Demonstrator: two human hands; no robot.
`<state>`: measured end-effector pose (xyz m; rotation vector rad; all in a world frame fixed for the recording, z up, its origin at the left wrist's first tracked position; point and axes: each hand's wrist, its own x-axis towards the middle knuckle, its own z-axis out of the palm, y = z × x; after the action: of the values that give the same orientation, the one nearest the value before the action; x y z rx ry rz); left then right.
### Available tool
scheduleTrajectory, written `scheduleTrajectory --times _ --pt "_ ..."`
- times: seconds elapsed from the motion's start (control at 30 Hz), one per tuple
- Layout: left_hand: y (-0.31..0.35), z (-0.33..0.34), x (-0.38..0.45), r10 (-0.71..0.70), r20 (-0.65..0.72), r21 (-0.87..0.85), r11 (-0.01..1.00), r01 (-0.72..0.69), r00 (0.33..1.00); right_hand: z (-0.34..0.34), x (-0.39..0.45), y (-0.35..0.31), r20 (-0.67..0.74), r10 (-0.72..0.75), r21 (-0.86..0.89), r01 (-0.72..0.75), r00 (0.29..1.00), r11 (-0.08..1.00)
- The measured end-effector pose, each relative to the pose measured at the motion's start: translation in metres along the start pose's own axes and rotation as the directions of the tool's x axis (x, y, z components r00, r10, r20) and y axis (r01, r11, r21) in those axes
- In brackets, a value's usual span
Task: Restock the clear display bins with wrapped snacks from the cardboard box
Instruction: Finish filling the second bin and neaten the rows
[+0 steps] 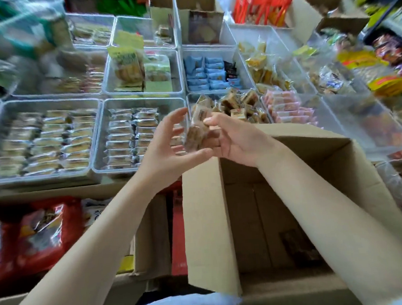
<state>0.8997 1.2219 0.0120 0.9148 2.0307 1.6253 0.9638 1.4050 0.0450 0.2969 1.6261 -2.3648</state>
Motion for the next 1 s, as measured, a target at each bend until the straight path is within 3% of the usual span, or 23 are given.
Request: scheduleTrajectory --times 0.1,0.2,0.3,0.4,0.47,0.53,0.67,0.73,0.8,0.9,1.0 --pt "-0.017 -0.028 -0.001 -0.002 -0.167 0.087 0.996 0.017 0.986 0.030 0.030 0.010 -0.157 0.008 -0.029 -0.013 0.988 0.999" --pt "-0.031 -0.063 0.003 -0.239 -0.233 -0.168 0.965 0.203 0.943 0.045 0.047 0.009 -0.286 0.090 -0.229 -0.159 0.954 0.960" --pt "-0.046 -0.097 0.009 -0.326 -0.143 -0.239 0.928 0.287 0.934 0.049 0.066 -0.002 -0.447 -0.023 -0.605 -0.283 0.894 0.745" --pt "-0.060 -0.120 0.019 -0.331 0.029 -0.186 0.925 0.331 0.943 0.055 0.095 -0.016 -0.338 -0.174 -0.855 -0.225 0.925 0.467" --pt "-0.071 -0.127 0.029 -0.324 0.096 -0.188 0.923 0.337 0.941 0.064 0.119 -0.021 -0.185 -0.057 -0.928 -0.155 0.981 0.337" --pt "-0.086 -0.130 0.038 -0.317 0.066 -0.194 0.926 0.324 0.946 0.068 0.143 -0.021 -0.140 0.056 -0.951 -0.150 0.989 0.271" --pt "-0.127 -0.130 0.053 -0.360 -0.045 -0.187 0.919 0.346 0.932 0.053 0.187 -0.013 -0.155 0.097 -0.969 -0.170 0.983 0.177" --pt "-0.148 -0.127 0.060 -0.346 -0.091 -0.055 0.938 0.342 0.934 0.036 0.207 -0.005 -0.212 0.019 -0.961 -0.212 0.977 0.177" --pt "-0.176 -0.123 0.063 -0.327 -0.114 0.220 0.913 0.345 0.938 0.015 0.227 0.003 -0.326 -0.171 -0.943 -0.305 0.930 0.138" --pt "-0.215 -0.115 0.052 -0.308 -0.059 0.694 0.671 0.260 0.950 -0.016 0.260 0.016 -0.406 -0.345 -0.886 -0.457 0.847 -0.079" --pt "-0.230 -0.107 0.042 -0.245 -0.051 0.819 0.545 0.181 0.968 -0.032 0.287 0.031 -0.376 -0.297 -0.815 -0.466 0.878 -0.345"
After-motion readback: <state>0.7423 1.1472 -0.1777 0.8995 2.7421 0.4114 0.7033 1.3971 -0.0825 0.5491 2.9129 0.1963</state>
